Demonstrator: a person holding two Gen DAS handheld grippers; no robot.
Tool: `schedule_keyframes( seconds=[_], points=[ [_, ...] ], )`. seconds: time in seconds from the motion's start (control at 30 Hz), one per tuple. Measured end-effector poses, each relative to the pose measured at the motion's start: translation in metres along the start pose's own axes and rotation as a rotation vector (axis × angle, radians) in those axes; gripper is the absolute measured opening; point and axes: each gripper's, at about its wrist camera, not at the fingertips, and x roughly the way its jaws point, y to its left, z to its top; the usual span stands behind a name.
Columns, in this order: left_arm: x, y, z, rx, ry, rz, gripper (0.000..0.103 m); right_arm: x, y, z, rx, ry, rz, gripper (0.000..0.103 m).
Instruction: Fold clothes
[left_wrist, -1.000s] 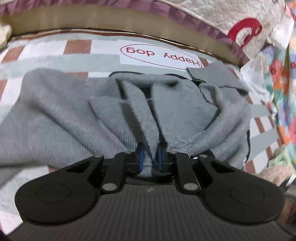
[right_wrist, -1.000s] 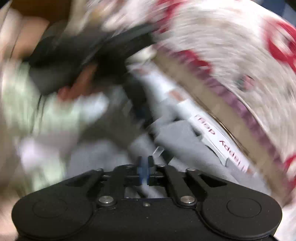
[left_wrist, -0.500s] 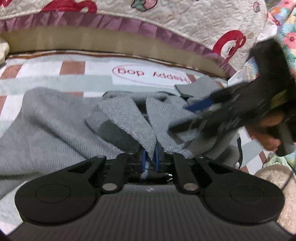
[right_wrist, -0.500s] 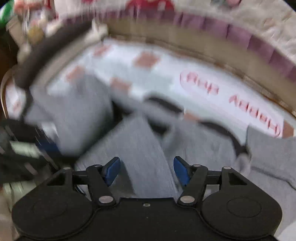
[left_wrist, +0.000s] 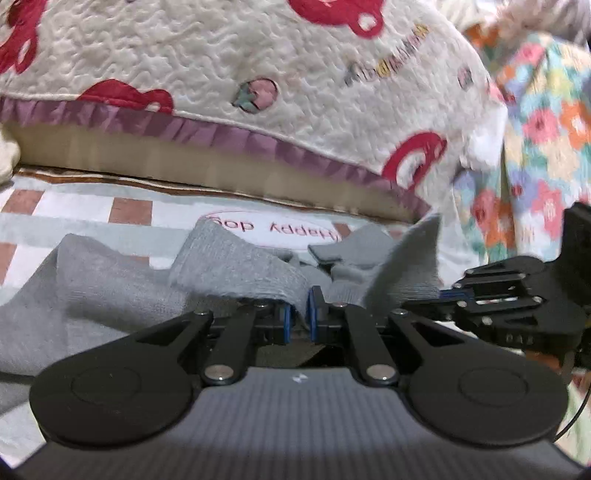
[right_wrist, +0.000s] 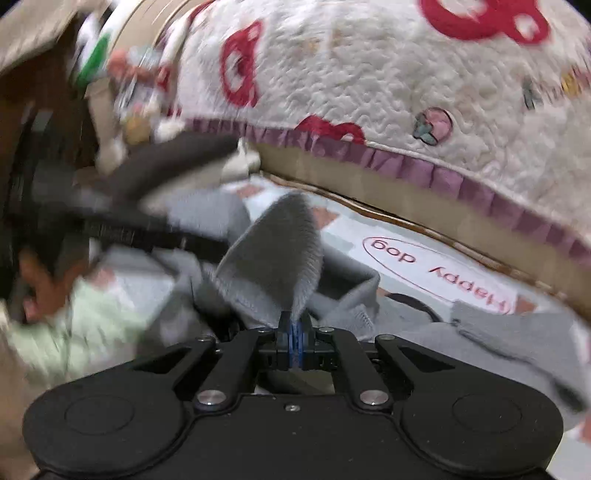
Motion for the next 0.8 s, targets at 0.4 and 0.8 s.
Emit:
schedule_keyframes(
  seconds=[0.4,0.8],
  points=[
    [0.011,0.044,-0.037,-0.252,0.285,-0.017,0.014,0.011,0.084,-0.036,-0.516,0.236,-0.075,0.007],
    [-0.034,0.062,-0.020,-0.151,0.214,0.060,0.035,-0.012,-0.004,-0.017,0.088,0.246,0.266,0.032]
  ],
)
